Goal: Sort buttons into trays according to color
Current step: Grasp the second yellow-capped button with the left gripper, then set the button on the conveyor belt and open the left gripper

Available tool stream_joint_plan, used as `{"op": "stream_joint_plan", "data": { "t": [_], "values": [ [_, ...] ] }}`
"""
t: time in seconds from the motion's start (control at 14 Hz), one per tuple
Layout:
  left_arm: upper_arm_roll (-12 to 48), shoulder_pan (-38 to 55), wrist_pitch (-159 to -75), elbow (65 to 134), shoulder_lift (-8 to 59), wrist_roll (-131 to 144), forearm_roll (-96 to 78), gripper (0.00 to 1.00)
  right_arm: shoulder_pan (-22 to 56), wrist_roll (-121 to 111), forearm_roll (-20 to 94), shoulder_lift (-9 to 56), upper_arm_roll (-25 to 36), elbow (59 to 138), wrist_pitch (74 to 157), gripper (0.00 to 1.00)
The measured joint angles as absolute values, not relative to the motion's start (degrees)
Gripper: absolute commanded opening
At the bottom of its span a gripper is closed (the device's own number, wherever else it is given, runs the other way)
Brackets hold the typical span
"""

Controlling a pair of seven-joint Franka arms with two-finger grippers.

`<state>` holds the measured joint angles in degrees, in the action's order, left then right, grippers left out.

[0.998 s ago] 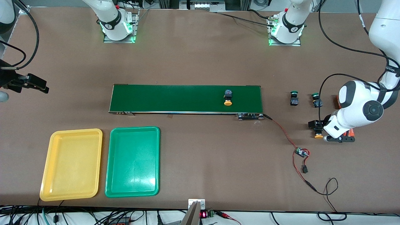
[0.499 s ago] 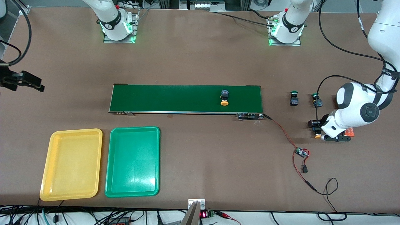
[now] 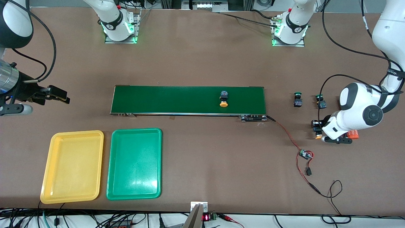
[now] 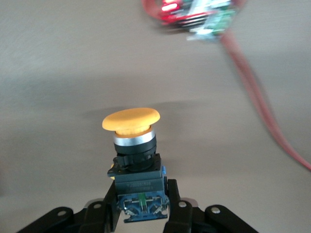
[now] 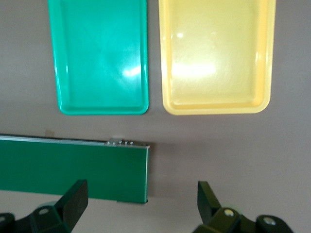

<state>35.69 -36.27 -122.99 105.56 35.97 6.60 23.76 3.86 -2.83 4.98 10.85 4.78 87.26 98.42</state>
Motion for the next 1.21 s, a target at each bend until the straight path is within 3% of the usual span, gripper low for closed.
{"op": "stream_joint_plan", "data": {
  "t": [0.21, 0.5, 0.71, 0.93, 1.0, 1.07, 1.14, 1.21],
  "values": [
    [43.75, -36.1, -115.33, 105.4, 32.84, 12.09, 23.73, 0.24, 3.59, -2.87, 4.72, 10.77, 5.43, 87.03, 99.51, 1.0],
    [54.89, -35.45, -113.56, 109.42, 32.63, 25.09, 23.73, 0.24, 3.62, -2.97, 4.32, 10.76, 5.39, 86.99, 101.03, 1.0],
    [59.06, -34.69, -118.67, 114.62, 32.65, 32.23, 23.73, 0.24, 3.92, -2.99, 4.22, 10.76, 5.28, 86.99, 101.03, 1.0],
    [59.43, -31.06, -127.79, 119.26, 32.94, 38.17, 23.73, 0.25, 3.81, -2.99, 1.65, 10.47, 5.37, 86.96, 101.03, 1.0],
    [59.42, -29.11, -130.12, 120.65, 33.01, 41.06, 23.73, 0.35, 3.66, -2.99, 0.85, 10.18, 5.59, 86.95, 101.02, 1.0],
    [59.43, -27.48, -131.16, 121.59, 33.03, 43.4, 23.73, 0.75, 3.55, -2.99, 0.6, 9.91, 5.93, 86.95, 100.67, 1.0],
    [59.42, -26.44, -131.41, 122.04, 33.03, 44.98, 23.73, 1.0, 3.47, -2.99, 0.57, 9.74, 6.12, 86.95, 99.73, 1.0],
    [59.42, -25.98, -131.42, 122.12, 33.02, 46.46, 23.73, 1.0, 3.47, -2.99, 0.57, 9.6, 6.08, 86.95, 98.46, 1.0]
  ]
}}
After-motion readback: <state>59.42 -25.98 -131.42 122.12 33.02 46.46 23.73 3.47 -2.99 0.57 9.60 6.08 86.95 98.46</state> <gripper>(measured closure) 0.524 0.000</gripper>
